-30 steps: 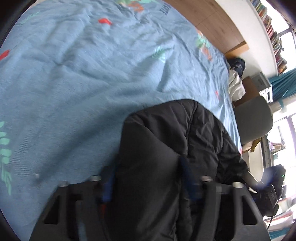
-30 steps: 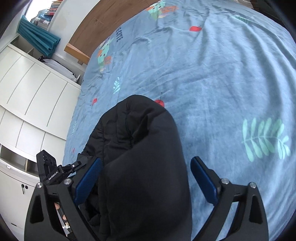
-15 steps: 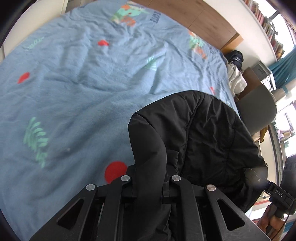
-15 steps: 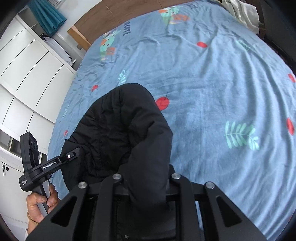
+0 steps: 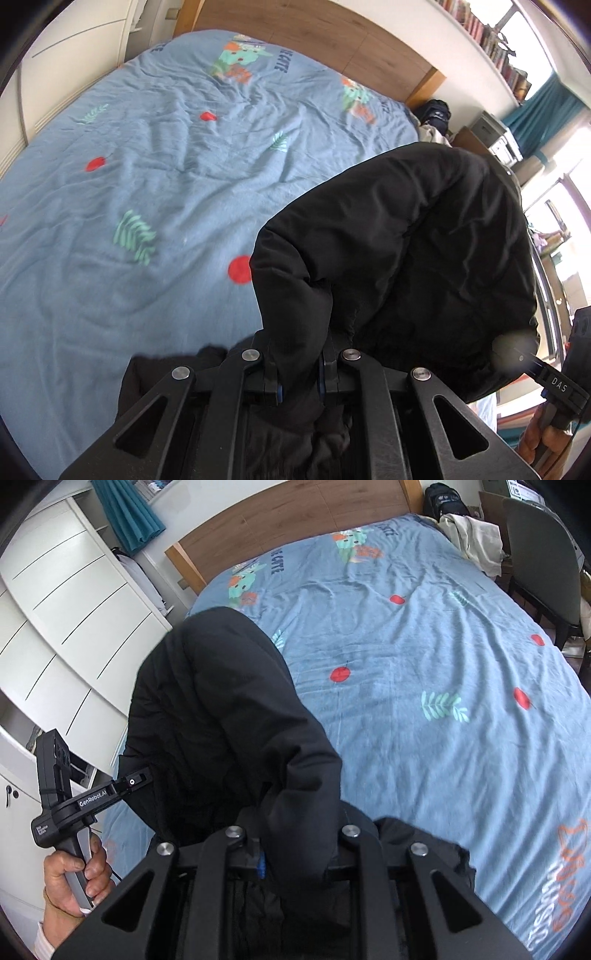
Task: Fold large clothes
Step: 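Grasp the coat hem with both grippers and lift it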
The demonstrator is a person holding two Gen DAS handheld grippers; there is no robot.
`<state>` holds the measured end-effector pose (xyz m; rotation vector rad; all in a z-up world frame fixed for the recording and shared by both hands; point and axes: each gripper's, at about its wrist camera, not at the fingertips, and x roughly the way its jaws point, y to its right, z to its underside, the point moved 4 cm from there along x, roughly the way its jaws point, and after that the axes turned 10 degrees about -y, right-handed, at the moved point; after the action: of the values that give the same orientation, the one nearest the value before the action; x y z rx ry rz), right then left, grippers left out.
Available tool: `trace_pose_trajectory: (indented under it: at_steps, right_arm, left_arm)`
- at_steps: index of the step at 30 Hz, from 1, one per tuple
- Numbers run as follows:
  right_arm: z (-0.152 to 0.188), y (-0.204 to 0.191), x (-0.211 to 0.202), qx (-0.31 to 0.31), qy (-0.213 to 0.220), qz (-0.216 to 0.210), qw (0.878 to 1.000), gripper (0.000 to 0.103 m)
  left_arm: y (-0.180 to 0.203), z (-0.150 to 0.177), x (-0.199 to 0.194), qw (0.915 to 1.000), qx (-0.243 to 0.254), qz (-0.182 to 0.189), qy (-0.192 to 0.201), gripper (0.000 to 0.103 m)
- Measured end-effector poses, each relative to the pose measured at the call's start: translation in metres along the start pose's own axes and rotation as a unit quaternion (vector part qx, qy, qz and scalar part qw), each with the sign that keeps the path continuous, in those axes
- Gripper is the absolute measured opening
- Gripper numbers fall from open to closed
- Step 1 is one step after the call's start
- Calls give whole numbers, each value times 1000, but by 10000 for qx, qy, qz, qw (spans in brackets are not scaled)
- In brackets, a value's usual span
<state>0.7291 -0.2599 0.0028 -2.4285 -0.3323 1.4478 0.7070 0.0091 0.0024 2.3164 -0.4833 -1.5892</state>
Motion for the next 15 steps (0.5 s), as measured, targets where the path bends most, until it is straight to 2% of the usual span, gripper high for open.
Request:
trace_pose_trajectory:
  at_steps: [9, 15]
  right_arm:
    - [104, -2, -33, 5, 476, -403, 9981, 18]
    - [152, 17, -25, 185, 667, -695, 9952, 18]
  left_arm:
    - [-4, 88, -33, 9998, 98, -55, 152, 12]
    - [-19, 142, -20, 9995, 184, -255, -21, 12]
